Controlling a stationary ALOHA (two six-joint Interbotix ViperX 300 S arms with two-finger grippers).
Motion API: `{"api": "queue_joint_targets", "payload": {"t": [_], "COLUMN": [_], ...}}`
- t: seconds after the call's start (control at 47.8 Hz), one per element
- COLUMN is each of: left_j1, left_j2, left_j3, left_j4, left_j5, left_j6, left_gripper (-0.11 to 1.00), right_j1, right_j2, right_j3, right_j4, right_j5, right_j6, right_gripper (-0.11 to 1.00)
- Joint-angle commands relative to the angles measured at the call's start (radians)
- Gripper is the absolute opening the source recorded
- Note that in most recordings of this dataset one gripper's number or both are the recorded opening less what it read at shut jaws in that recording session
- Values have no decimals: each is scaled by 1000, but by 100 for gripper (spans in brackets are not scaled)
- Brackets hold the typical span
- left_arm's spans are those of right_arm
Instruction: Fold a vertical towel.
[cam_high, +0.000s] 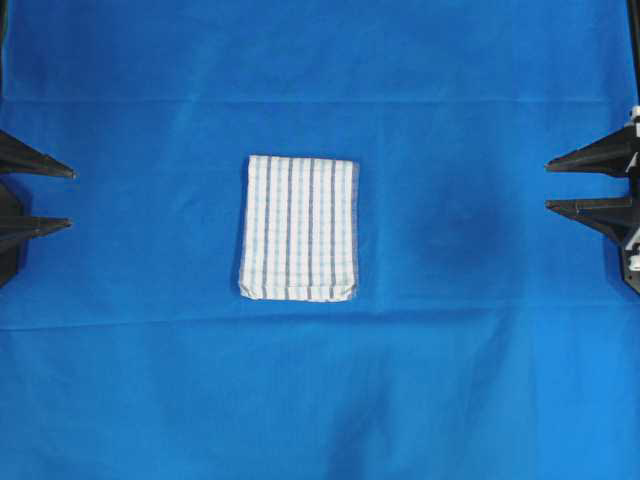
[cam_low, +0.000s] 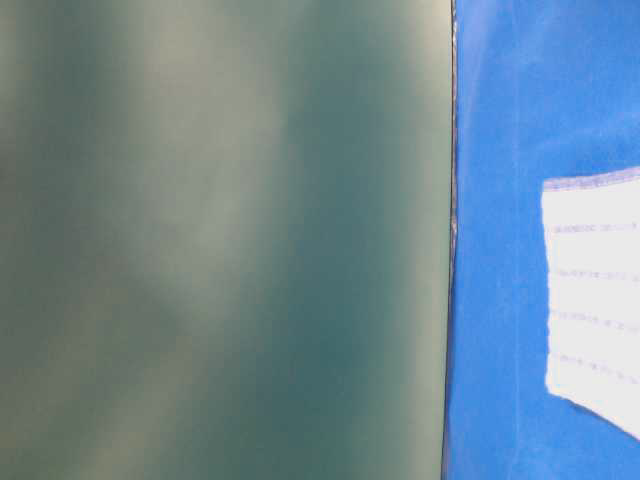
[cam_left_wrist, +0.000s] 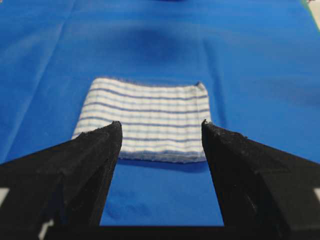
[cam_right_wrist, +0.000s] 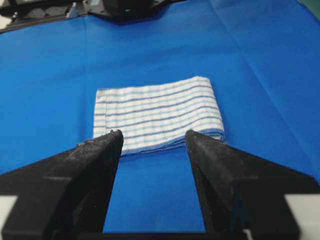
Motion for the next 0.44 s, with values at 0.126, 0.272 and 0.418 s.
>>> {"api": "queue_joint_targets", "payload": {"t": [0.126,0.272,0.418], "left_j1": [3,3,3], "left_j2": [8,8,8], "left_j3": [-9,-9,-11], "left_j4": [2,2,2], "left_j5": [-3,-3,-2], "left_j6": [-2,-2,-2], "left_gripper": [63,63,63], "right_j1": [-3,-3,-3], "right_j2": [11,11,11], "right_j3": [-18,-18,-18], "right_j4": [-2,-2,-2], "right_j5": [-2,6,14], "right_j6": [-2,-2,-2], "right_gripper": [59,59,59]}}
